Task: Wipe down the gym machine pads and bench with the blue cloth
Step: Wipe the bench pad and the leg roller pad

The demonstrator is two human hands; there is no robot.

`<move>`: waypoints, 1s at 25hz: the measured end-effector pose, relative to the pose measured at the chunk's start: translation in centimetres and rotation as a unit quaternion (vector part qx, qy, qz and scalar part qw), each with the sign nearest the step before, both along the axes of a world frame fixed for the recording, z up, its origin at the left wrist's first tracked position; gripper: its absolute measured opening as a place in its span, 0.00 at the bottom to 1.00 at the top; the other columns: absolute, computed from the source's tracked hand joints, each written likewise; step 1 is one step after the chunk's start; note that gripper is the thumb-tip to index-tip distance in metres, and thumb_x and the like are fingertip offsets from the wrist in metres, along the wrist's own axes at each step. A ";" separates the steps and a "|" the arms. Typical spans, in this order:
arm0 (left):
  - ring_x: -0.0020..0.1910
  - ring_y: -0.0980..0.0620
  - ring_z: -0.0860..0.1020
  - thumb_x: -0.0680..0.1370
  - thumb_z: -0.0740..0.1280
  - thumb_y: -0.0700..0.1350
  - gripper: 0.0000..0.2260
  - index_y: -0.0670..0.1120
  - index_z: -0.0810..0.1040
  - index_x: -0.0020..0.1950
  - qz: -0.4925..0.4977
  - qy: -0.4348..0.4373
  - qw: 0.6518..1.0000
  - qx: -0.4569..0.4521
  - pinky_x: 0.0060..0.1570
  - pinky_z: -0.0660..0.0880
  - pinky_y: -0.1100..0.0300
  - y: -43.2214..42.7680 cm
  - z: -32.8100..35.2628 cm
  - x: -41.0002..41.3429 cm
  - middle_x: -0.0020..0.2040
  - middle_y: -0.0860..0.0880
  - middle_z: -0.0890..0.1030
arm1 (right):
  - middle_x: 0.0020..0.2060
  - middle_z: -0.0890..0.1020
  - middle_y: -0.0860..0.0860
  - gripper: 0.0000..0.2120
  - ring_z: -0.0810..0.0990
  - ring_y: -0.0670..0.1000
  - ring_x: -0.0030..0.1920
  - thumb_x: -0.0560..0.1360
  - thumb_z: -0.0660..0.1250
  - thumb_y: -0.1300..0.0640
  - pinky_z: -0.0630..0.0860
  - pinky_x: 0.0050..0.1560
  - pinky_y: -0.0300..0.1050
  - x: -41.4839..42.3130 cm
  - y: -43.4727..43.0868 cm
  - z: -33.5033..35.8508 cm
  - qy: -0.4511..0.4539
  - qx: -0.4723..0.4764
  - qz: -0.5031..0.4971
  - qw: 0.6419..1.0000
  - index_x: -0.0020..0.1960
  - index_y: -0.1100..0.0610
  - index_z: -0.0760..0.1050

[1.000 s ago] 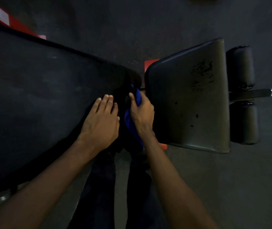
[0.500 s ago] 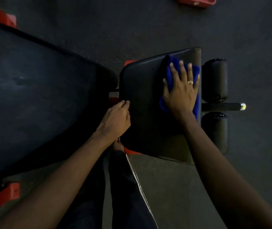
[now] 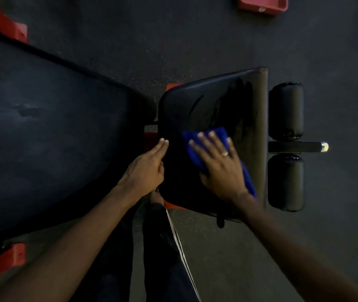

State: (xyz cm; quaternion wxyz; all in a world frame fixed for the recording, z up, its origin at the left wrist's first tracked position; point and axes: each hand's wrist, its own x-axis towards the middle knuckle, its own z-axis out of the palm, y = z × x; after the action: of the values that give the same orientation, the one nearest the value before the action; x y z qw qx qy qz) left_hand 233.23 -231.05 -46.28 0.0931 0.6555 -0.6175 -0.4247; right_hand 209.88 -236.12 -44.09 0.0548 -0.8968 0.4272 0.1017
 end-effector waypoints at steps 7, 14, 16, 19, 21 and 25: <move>0.62 0.64 0.75 0.84 0.58 0.45 0.19 0.54 0.68 0.75 0.151 0.128 0.978 0.058 0.60 0.72 0.69 -0.7 -0.1 0.4 0.75 0.55 0.68 | 0.76 0.68 0.50 0.25 0.58 0.56 0.79 0.81 0.55 0.42 0.52 0.77 0.65 6.7 -16.9 -0.4 -0.003 -0.075 -0.279 0.957 0.74 0.50 0.69; 0.61 0.51 0.76 0.83 0.51 0.57 0.21 0.51 0.68 0.73 0.342 0.156 0.926 0.045 0.62 0.74 0.50 -2.1 -0.1 0.9 0.68 0.48 0.74 | 0.76 0.67 0.53 0.28 0.59 0.58 0.79 0.75 0.66 0.47 0.51 0.76 0.65 9.5 -2.2 -3.0 0.029 0.026 0.073 0.997 0.74 0.52 0.70; 0.60 0.57 0.73 0.85 0.51 0.54 0.20 0.49 0.69 0.73 0.326 0.114 0.938 0.040 0.59 0.69 0.62 -1.6 0.3 1.0 0.69 0.48 0.74 | 0.77 0.66 0.52 0.28 0.57 0.57 0.79 0.76 0.64 0.47 0.52 0.76 0.64 8.3 -0.2 -2.8 0.067 0.067 0.145 0.985 0.75 0.51 0.68; 0.59 0.62 0.69 0.85 0.52 0.51 0.19 0.49 0.69 0.73 0.288 0.098 0.953 0.021 0.50 0.62 0.78 -0.7 0.2 0.6 0.69 0.48 0.73 | 0.78 0.65 0.51 0.32 0.57 0.56 0.80 0.73 0.67 0.48 0.53 0.76 0.63 9.4 -6.5 -2.5 0.075 0.059 0.146 0.985 0.77 0.50 0.66; 0.63 0.61 0.68 0.85 0.52 0.51 0.20 0.49 0.66 0.76 0.266 0.103 0.958 0.018 0.54 0.63 0.77 -0.4 0.1 0.3 0.72 0.49 0.70 | 0.77 0.66 0.51 0.31 0.58 0.56 0.79 0.74 0.66 0.47 0.53 0.76 0.63 11.8 -12.7 -2.2 0.071 0.048 0.085 0.993 0.76 0.50 0.67; 0.78 0.54 0.57 0.85 0.50 0.54 0.23 0.52 0.55 0.80 0.147 0.094 0.985 -0.004 0.70 0.59 0.62 -1.5 0.2 -1.7 0.80 0.49 0.57 | 0.69 0.75 0.52 0.23 0.67 0.56 0.74 0.78 0.58 0.41 0.63 0.71 0.59 11.1 -17.9 -1.2 0.035 0.013 -0.049 0.998 0.68 0.51 0.72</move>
State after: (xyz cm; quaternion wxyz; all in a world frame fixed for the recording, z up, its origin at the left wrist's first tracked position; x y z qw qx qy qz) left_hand 231.51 -232.60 -46.12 0.2149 0.6957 -0.5046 -0.4638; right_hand 220.96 -254.00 -45.25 0.0558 -0.8698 0.4710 0.1359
